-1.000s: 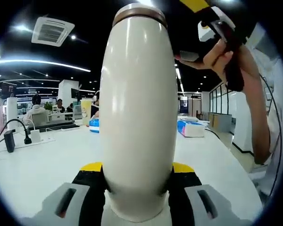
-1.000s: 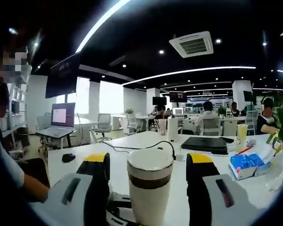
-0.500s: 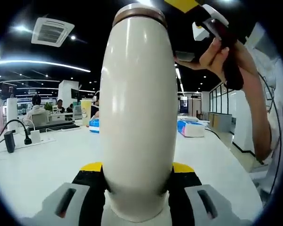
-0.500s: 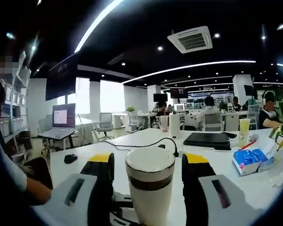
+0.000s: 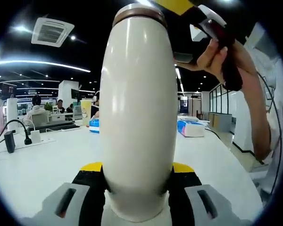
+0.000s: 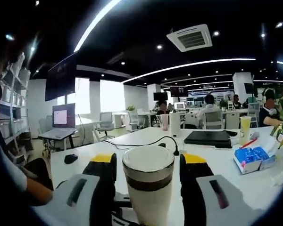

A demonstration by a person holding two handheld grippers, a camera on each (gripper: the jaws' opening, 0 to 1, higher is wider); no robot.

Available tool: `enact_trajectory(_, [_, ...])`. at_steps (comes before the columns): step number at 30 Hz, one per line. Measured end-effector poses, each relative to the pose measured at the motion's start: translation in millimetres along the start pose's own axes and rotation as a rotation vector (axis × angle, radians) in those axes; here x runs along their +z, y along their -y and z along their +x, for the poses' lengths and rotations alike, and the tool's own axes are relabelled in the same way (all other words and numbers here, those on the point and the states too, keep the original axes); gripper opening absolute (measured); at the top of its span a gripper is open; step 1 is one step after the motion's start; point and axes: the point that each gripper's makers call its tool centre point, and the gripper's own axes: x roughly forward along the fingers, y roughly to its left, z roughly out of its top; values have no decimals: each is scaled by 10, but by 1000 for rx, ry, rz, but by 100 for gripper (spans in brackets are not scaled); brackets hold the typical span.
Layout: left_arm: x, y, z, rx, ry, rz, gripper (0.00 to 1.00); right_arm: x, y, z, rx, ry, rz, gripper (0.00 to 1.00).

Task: Grasp the water cup twist off the cup lid place the cup lid on the table

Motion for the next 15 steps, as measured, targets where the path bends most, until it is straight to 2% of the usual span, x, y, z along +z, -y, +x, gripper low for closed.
enact_trajectory(3, [0, -1, 2, -1, 0, 0, 53, -4, 3, 11, 16, 1, 7, 46])
enact_trajectory(12, [-3, 1, 15, -2, 0, -1, 53, -21, 24, 5, 89, -7, 7, 45])
enact_trajectory(15, [-5, 1, 18, -2, 0, 0, 53, -21, 2, 0, 119, -5, -22, 45])
